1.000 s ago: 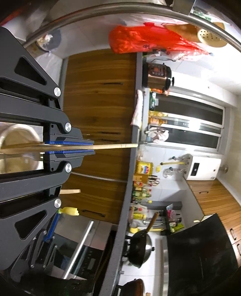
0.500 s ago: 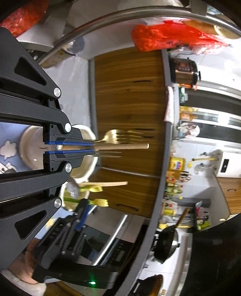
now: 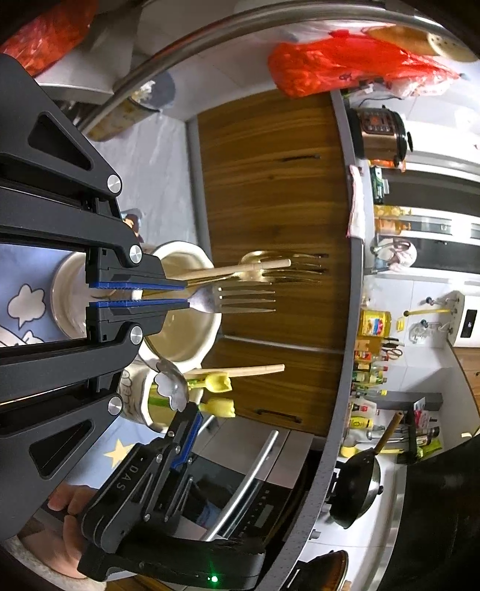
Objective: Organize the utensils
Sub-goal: 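Open the left tool over the larger pot while the right tool releases the green utensil into the smaller pot, then move both tools back down over the spoon and chopstick on the cloth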
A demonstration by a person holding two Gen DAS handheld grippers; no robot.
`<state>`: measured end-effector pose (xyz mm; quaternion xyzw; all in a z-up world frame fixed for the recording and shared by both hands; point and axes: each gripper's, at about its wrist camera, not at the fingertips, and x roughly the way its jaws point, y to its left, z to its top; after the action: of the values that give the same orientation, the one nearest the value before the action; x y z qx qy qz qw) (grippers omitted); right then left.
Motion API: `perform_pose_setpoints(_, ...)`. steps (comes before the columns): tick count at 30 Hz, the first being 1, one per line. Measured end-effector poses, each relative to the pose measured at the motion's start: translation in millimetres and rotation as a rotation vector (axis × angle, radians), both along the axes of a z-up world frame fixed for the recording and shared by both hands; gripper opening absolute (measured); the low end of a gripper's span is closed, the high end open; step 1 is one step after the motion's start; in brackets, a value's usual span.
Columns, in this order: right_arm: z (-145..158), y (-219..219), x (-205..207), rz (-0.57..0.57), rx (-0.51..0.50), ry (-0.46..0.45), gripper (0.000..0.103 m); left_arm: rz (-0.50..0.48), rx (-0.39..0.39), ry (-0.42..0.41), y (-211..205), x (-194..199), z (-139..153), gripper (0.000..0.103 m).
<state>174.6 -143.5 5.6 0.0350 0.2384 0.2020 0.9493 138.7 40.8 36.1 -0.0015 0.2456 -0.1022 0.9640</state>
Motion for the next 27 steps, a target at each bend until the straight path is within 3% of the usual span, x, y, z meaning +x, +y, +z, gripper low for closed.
perform_pose_setpoints(1,1,0,-1,0.003,0.003,-0.002,0.015,0.000,-0.001,0.001,0,0,0,0.005)
perform_pose_setpoints(3,3,-1,-3,0.005,0.007,-0.003,0.033,0.003,-0.005,0.000,0,0,0,0.011)
perform_pose_setpoints(5,5,-4,-7,0.008,0.017,-0.008,0.038,0.013,-0.001,-0.014,0,-3,3,0.024)
perform_pose_setpoints(7,7,-6,-13,0.008,0.014,-0.009,0.043,0.017,0.002,-0.025,0,-6,6,0.027)
perform_pose_setpoints(9,8,-9,-19,0.007,0.014,-0.007,0.057,0.026,-0.002,-0.028,1,-9,9,0.037)
perform_pose_setpoints(11,8,-13,-27,0.000,0.008,-0.003,0.061,0.037,-0.008,-0.036,3,-13,11,0.055)
perform_pose_setpoints(17,5,-27,-49,-0.008,-0.001,0.033,0.083,0.058,0.001,-0.046,5,-29,15,0.081)
perform_pose_setpoints(20,3,-32,-59,-0.001,-0.011,0.049,0.092,0.075,0.013,-0.028,3,-34,13,0.091)
perform_pose_setpoints(23,0,-31,-69,0.014,-0.035,0.061,0.097,0.090,0.028,-0.006,3,-43,10,0.093)
perform_pose_setpoints(27,-5,-27,-82,0.030,-0.074,0.075,0.097,0.100,0.040,0.039,4,-56,1,0.095)
